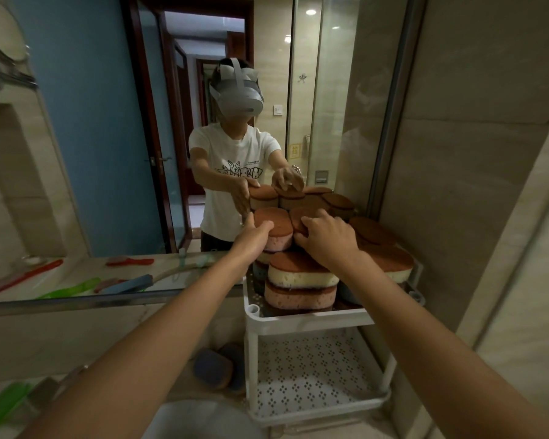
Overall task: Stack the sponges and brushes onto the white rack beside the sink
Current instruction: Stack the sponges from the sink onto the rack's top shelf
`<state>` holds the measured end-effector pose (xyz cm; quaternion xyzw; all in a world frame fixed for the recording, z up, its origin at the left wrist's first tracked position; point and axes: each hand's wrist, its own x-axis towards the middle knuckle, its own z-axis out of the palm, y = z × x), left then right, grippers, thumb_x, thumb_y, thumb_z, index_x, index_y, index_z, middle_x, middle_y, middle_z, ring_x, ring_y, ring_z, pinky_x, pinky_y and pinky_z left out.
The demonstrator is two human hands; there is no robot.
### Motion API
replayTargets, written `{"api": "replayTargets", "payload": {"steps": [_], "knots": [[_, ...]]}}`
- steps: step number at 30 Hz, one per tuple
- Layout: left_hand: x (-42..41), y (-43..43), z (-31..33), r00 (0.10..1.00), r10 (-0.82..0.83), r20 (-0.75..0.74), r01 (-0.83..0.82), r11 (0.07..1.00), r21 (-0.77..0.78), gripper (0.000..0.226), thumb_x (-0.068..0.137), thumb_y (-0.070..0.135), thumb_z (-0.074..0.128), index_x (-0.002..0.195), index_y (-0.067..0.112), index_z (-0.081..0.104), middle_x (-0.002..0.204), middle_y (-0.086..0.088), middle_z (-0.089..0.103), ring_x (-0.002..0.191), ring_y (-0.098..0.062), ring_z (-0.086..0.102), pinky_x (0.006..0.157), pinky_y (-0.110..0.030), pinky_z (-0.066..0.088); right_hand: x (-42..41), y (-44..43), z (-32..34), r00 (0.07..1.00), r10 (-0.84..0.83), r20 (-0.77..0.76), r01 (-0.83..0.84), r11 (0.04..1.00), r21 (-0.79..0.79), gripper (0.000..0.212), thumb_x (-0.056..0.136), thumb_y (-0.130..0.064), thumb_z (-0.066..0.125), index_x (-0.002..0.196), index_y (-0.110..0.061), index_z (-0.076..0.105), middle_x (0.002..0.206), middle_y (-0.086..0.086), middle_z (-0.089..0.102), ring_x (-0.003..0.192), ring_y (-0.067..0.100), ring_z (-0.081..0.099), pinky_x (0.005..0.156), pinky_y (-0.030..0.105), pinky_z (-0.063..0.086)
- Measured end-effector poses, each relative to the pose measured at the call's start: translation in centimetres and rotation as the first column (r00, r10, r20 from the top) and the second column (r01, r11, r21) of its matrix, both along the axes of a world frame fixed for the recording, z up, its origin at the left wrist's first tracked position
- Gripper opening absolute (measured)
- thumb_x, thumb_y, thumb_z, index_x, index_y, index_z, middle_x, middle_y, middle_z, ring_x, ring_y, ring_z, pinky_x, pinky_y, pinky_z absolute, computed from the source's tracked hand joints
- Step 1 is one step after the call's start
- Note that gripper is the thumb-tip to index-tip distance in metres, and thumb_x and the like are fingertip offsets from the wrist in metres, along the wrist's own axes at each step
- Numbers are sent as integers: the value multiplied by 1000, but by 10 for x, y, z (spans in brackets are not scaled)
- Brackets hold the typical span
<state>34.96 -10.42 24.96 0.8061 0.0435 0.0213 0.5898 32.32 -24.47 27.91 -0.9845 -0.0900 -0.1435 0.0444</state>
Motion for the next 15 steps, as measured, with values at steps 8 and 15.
{"api": "replayTargets", "payload": {"steps": [8, 15], "knots": [[0, -4, 6, 998, 12, -55, -13, 1000, -12, 61, 92, 38, 35, 149, 28, 14, 153, -8, 29, 137, -29, 34, 113, -48, 30, -7, -2, -2, 998, -53, -29, 49, 991, -122, 52, 97, -48, 31, 141, -21, 35, 144, 11, 41, 136, 34, 28, 106, 48, 30], [-14, -4, 19, 994, 6, -105, -6, 1000, -2, 60, 96, 38, 33, 150, 21, 14, 154, -9, 27, 137, -29, 32, 111, -43, 31, -14, 1, 2, 990, -77, -114, 59, 987, -150, 52, 100, -44, 18, 145, -20, 25, 150, 14, 32, 139, 35, 24, 113, 52, 19]]}}
